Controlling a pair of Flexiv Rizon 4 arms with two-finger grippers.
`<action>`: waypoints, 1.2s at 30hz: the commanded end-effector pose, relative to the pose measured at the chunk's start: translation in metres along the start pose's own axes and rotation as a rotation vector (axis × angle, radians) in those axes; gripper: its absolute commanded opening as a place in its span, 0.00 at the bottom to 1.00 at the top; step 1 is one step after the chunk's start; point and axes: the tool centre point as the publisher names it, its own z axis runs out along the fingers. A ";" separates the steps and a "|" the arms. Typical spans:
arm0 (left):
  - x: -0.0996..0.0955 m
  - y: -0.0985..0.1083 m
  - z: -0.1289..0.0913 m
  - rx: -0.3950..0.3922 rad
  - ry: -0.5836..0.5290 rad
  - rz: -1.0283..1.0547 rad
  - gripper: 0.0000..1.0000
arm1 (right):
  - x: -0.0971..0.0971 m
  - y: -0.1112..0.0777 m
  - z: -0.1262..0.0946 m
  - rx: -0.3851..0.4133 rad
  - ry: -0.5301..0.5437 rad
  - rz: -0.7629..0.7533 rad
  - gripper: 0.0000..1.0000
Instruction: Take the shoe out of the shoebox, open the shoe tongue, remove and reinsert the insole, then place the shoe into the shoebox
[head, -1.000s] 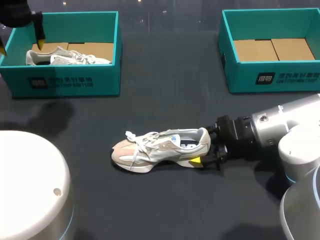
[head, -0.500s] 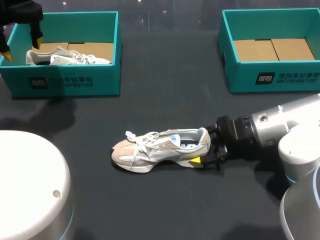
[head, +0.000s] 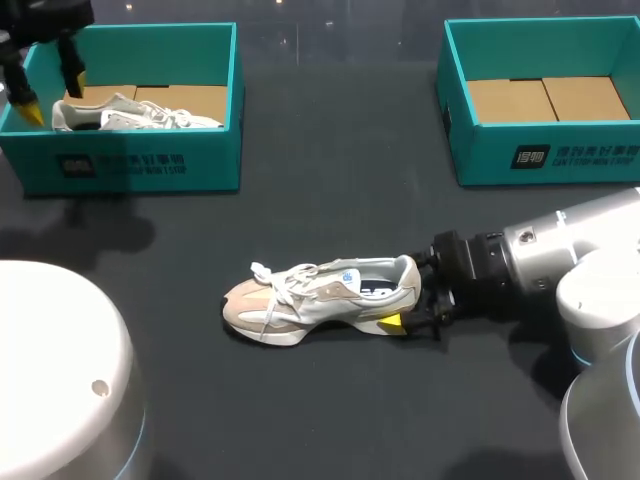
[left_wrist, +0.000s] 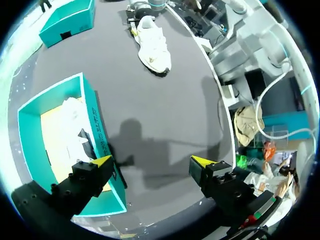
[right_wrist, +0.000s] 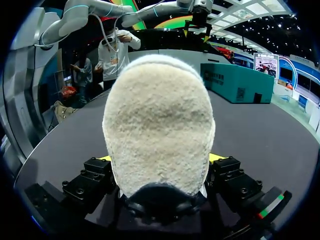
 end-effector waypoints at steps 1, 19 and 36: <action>0.020 -0.008 0.014 0.152 -0.118 -0.310 1.00 | 0.002 -0.001 0.005 0.003 -0.002 0.000 0.00; 0.045 -0.111 0.085 0.025 -0.315 -0.668 1.00 | 0.002 -0.001 0.005 0.003 -0.002 0.000 0.00; 0.064 -0.197 0.143 -0.041 -0.341 -0.933 1.00 | 0.002 -0.001 0.005 0.003 -0.002 0.000 0.00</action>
